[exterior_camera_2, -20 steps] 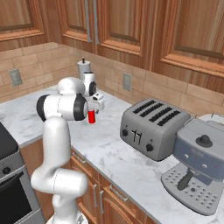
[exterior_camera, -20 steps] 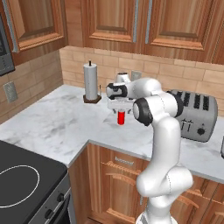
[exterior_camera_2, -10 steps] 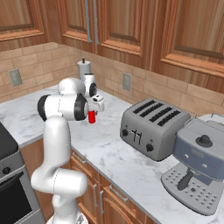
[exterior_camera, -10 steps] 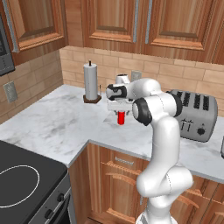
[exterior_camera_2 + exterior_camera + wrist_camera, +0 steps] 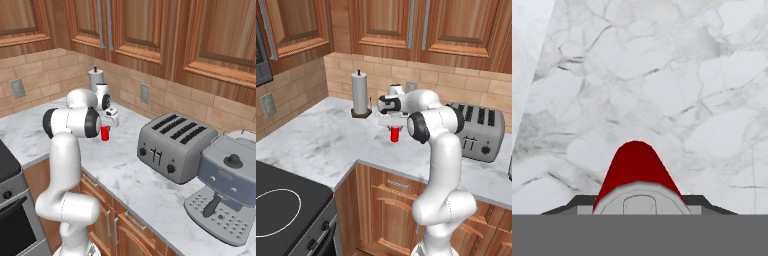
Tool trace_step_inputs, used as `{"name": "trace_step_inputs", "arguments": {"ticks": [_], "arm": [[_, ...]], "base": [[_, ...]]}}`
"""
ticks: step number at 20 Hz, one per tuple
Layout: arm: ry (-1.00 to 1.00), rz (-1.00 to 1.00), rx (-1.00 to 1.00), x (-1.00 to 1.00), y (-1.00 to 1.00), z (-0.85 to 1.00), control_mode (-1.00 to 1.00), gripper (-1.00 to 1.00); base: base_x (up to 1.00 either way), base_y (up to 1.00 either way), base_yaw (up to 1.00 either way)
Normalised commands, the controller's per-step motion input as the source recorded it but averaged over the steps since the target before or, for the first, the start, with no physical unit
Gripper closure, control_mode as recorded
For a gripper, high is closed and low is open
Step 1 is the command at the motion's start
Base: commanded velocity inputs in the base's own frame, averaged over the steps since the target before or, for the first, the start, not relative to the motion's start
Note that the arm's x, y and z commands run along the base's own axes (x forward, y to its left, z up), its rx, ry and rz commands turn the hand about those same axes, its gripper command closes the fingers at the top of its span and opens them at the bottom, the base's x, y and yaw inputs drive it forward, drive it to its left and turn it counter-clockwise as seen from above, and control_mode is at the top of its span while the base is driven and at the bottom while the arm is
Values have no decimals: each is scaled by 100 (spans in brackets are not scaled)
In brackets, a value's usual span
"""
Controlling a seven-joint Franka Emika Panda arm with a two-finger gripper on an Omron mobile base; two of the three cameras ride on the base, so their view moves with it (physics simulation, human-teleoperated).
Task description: Four empty soda cans are scattered around the kitchen. Gather all the cans and cluster them next to the stove for recycling.
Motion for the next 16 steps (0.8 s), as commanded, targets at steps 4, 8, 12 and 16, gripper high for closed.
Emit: {"name": "trace_step_inputs", "arguments": {"ticks": [4,8,12,16], "arm": [[0,0,0,-21,0,18,-100,100],[0,0,0,-31,4,3,-100,100],[0,0,0,-43,13,0,-100,100],[-2,0,0,-48,7,5,-100,100]], "base": [[0,0,0],[0,0,0],[0,0,0],[0,0,0]]}}
